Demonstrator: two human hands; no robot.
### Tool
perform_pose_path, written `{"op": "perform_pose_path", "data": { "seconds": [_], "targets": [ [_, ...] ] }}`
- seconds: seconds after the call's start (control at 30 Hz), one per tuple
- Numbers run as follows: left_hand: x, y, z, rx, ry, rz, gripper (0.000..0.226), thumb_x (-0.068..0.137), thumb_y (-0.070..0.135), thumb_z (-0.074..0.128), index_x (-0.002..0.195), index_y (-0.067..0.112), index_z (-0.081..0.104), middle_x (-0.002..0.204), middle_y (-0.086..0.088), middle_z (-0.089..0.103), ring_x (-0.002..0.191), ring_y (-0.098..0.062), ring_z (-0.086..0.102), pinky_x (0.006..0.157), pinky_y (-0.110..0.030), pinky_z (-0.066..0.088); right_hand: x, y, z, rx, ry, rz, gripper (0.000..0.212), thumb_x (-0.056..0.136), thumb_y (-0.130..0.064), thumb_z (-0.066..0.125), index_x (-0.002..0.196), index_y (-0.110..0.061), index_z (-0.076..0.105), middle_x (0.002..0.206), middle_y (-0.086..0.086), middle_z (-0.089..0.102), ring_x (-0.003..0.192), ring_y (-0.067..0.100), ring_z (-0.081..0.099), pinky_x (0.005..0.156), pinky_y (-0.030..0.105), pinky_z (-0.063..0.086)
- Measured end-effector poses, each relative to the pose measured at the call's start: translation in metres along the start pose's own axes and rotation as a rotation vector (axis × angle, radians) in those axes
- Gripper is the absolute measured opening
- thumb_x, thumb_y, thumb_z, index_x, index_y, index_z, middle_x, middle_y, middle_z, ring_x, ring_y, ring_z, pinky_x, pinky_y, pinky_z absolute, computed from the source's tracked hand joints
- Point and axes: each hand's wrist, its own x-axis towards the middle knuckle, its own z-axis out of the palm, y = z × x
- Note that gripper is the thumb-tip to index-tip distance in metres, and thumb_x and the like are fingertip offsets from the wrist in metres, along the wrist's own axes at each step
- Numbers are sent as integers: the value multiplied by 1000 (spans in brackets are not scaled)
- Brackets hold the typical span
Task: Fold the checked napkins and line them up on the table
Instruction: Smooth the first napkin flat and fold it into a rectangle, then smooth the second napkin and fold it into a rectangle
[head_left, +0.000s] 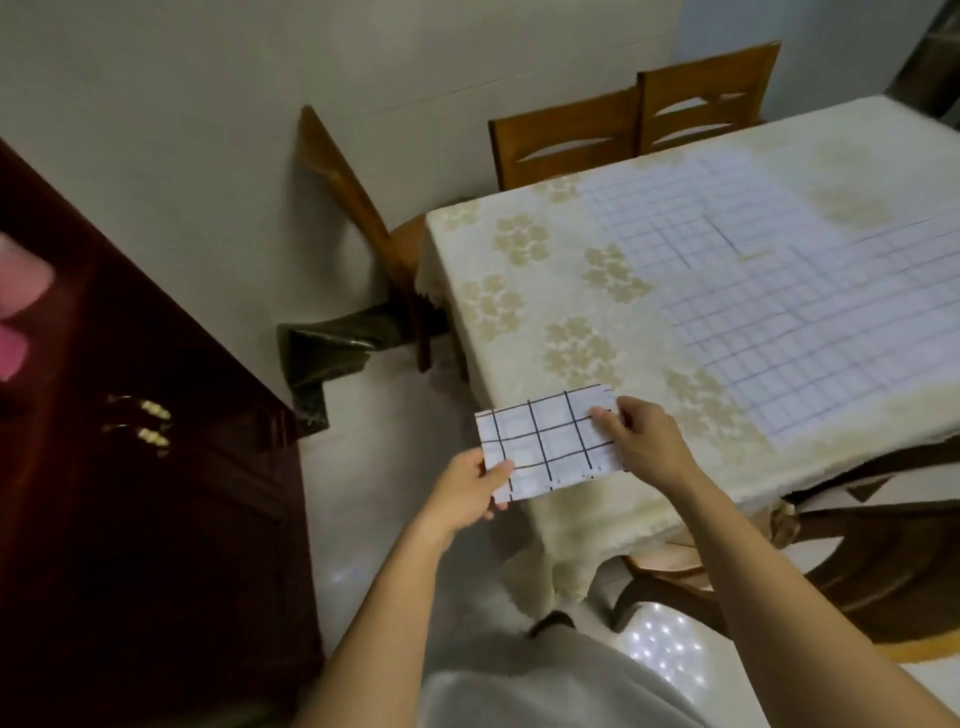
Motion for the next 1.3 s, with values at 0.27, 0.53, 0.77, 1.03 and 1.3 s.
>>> {"op": "perform_pose_path", "data": {
  "seconds": [0.27,0.53,0.77,1.03,1.3],
  "targets": [
    [69,-14,33,45,-72,-132,23,104,23,61,111,2,62,107,-16,71,59,-11,68,49,-23,50,41,48,7,-44,106,214,22,100,-31,59,86,-14,66,80,3,64,73,22,58,54,21,36],
    [108,-24,60,114,-274,-246,17,104,22,60,94,8,56,84,-8,63,58,-17,64,59,-34,55,41,89,12,-51,209,449,26,102,-38,54,92,-16,63,81,1,62,72,19,56,58,31,42],
    [145,0,29,858,-526,-71,59,97,61,56,71,9,65,71,-15,70,61,-24,69,57,-30,52,29,97,33,-110,335,665,33,102,-37,51,122,-11,58,114,12,60,98,28,57,86,40,48],
    [171,39,53,1010,-736,457,31,94,34,73,116,19,56,120,-3,55,108,-26,58,87,-35,47,28,68,81,-196,137,574,29,97,-21,55,126,-17,53,117,6,51,103,27,58,84,32,45],
    [174,30,69,1385,-791,511,63,76,34,87,121,24,44,133,-5,39,124,-25,43,101,-32,40,11,60,73,-355,63,734,56,87,-30,65,137,-33,42,127,5,46,113,27,48,94,39,47]
  ]
}}
